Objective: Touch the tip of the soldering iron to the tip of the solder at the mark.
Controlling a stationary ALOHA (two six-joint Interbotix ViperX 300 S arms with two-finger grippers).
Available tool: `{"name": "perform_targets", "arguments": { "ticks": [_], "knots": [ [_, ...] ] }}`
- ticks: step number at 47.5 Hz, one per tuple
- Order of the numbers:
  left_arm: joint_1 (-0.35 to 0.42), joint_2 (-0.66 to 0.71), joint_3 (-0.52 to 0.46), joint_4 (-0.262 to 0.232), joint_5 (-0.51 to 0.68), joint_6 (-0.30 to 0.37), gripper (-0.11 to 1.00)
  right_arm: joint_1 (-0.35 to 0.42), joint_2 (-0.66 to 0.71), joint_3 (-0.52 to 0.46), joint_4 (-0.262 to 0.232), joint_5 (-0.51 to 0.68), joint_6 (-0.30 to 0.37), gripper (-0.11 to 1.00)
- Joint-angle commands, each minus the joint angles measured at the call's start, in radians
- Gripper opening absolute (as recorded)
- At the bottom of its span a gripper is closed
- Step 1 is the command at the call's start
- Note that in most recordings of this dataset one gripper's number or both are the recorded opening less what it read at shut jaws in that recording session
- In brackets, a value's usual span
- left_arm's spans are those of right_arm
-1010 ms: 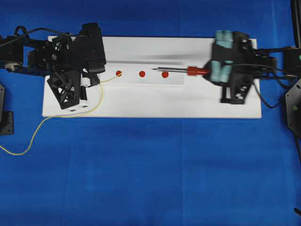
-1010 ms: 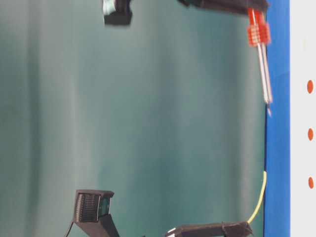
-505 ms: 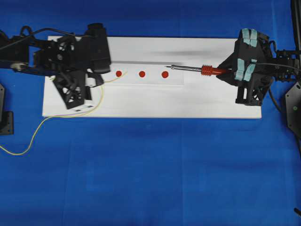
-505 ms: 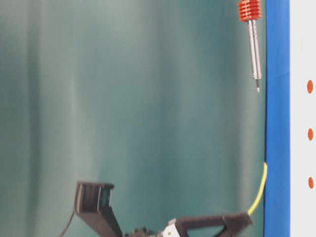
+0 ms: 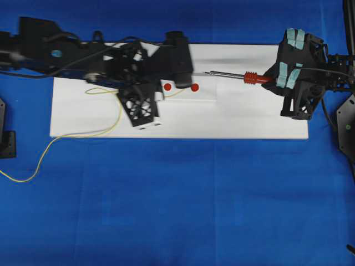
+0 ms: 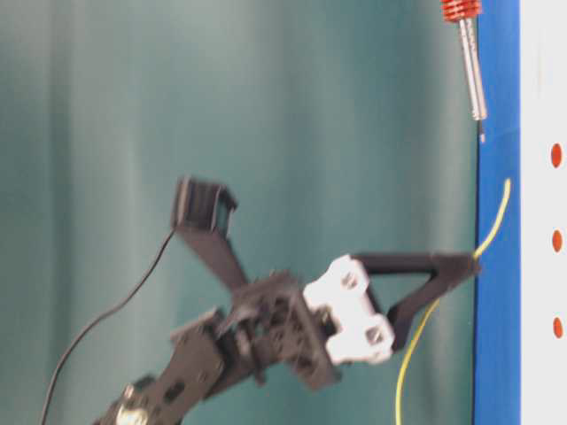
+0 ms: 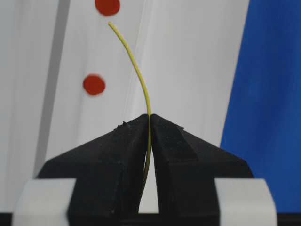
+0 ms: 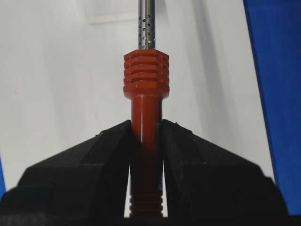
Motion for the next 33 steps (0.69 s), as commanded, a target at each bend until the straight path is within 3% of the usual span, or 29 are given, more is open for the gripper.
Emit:
{"name": "perform_targets", "arguments": {
  "ticks": [1,33],
  "knots": [
    [-0.002,0.008,-0.054,0.0,0.0,0.002,0.03,-0.005,-0.009,-0.008,-0.005,-0.003,0.002,0.08],
    [0.017,0.084,-0.075,0.002,-0.005,0.002,0.03,-0.005,-0.008,0.009,-0.005,-0.026,0.002,0.08]
  ]
}}
